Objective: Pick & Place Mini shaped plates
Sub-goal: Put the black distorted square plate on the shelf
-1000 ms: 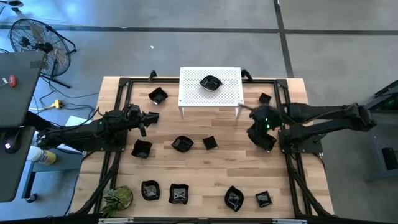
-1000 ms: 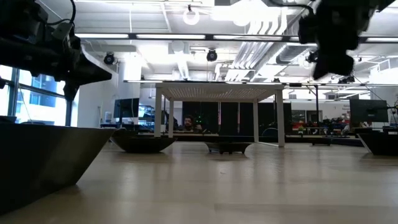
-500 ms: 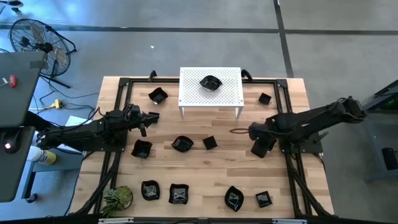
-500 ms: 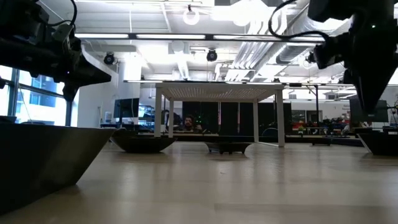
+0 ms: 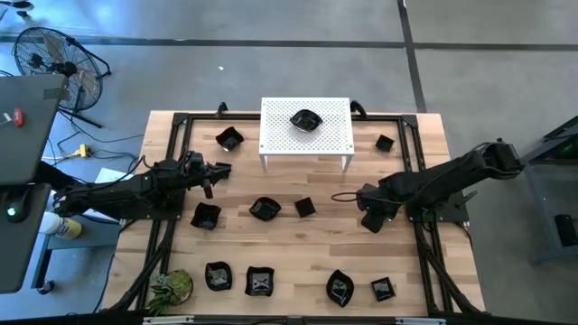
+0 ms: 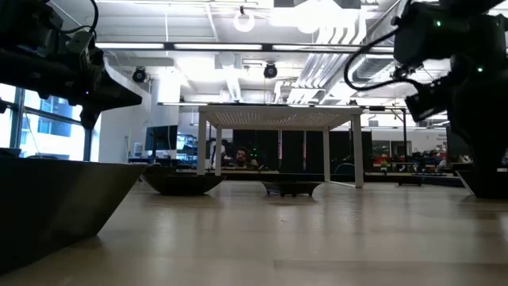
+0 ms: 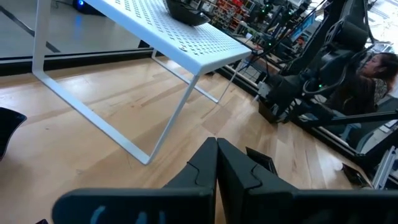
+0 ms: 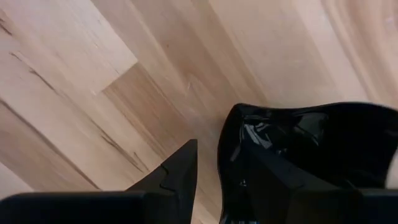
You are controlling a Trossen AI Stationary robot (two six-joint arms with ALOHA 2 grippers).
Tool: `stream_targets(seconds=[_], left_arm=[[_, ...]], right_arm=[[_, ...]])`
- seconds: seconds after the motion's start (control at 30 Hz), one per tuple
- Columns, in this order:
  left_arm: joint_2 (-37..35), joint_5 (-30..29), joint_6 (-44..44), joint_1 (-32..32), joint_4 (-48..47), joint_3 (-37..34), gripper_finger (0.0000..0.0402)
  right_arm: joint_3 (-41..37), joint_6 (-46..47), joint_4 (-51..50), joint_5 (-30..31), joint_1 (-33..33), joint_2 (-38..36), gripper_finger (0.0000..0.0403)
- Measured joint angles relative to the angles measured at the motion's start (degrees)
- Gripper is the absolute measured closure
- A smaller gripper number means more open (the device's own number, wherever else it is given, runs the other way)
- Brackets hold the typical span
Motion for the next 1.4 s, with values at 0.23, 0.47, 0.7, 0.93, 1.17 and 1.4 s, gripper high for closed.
stream_targets(seconds=[0.23, 0.47, 0.7, 0.93, 1.17, 1.4], left_arm=[[0.00, -0.02, 0.00, -0.01, -0.04, 0.00, 0.0401], [0.01, -0.06, 0.49, 0.00, -0.09, 0.00, 0.0401], [0.00, -0.23, 2.47, 0.00, -0.11, 0.00, 0.0401], [0.00, -0.22, 2.54, 0.00, -0.13, 0.00, 0.0401], [0.02, -0.20, 2.54, 0.00, -0.15, 0.00, 0.0401], [0.02, -0.19, 2.52, 0.00, -0.13, 0.00, 0.0401]], right_arm=[[-1.99, -0.02, 1.31, 0.16, 0.00, 0.00, 0.0325], [-0.90, -1.53, 2.73, 0.53, 0.00, 0.00, 0.0397], [4.99, -4.10, 1.86, -0.84, 0.00, -0.02, 0.0395], [19.82, -8.59, -4.55, -3.37, -0.02, -0.02, 0.0393], [38.38, -11.67, -11.09, -1.21, -4.42, -0.02, 0.0400], [57.73, -24.31, -19.81, 5.00, -17.63, 7.71, 0.0391]])
